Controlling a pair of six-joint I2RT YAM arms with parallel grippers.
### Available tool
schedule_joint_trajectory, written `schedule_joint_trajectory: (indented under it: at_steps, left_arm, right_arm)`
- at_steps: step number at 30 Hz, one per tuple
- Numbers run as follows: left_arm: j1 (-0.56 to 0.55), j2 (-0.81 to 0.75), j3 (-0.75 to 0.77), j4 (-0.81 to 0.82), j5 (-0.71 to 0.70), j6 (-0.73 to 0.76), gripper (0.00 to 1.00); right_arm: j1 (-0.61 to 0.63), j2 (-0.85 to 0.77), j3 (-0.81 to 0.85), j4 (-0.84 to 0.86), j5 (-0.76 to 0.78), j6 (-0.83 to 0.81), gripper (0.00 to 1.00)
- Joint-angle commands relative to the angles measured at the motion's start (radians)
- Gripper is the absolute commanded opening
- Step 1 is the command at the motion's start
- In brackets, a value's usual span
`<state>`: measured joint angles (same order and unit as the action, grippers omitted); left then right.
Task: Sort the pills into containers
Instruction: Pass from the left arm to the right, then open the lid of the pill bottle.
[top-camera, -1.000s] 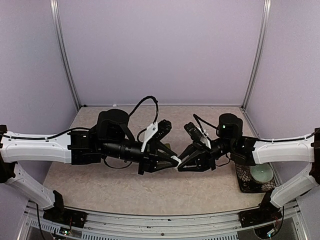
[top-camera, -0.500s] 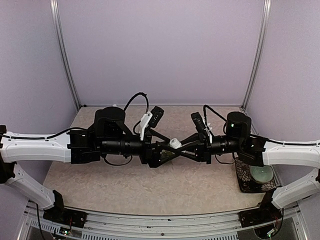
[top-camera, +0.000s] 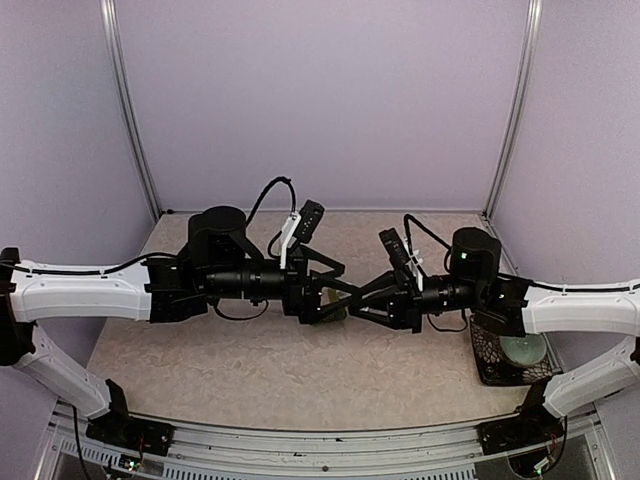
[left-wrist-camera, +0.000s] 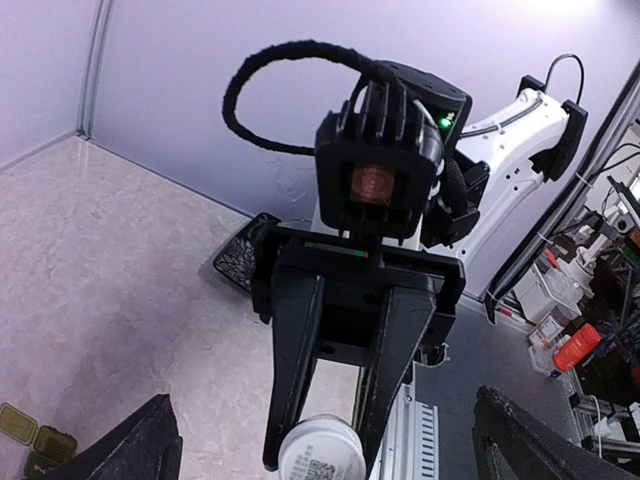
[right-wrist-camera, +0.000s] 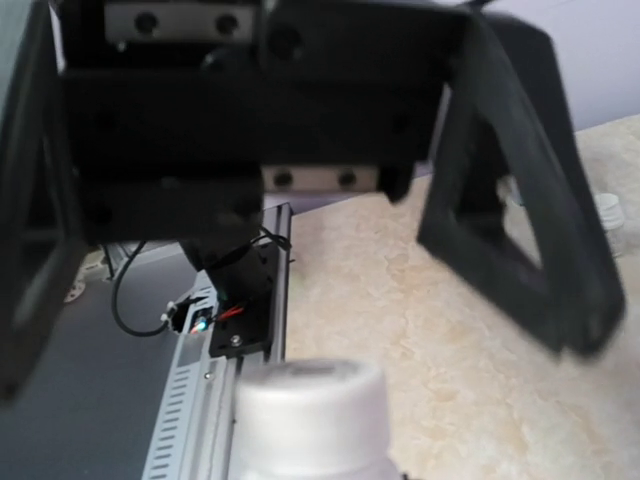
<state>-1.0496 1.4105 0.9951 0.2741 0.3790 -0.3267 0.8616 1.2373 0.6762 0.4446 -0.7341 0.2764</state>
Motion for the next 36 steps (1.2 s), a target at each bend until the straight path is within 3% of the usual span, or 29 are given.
schedule_joint_trajectory:
  at_steps: [1,11,21,32,36]
  left_arm:
    - [-0.005,0.030,0.023,0.072,0.086,-0.012,0.98]
    - [-0.025,0.022,0.007,0.079,0.119,0.001,0.77]
    - [-0.029,-0.021,-0.022,0.052,0.050,0.016,0.57]
    - [-0.029,-0.074,-0.033,0.024,0.037,0.020,0.54]
    - [-0.020,-0.084,-0.035,-0.001,-0.023,0.025,0.58]
  right_arm:
    - [0.010,0.023,0.002,0.040,-0.001,0.020,0.00]
    - [0.010,0.033,-0.006,0.057,0.074,0.031,0.00]
    - [-0.003,0.004,-0.012,0.005,0.194,0.025,0.00]
    - [-0.041,-0.043,-0.013,-0.042,0.218,0.012,0.00]
    - [-0.042,-0.056,-0.011,-0.034,0.184,0.002,0.00]
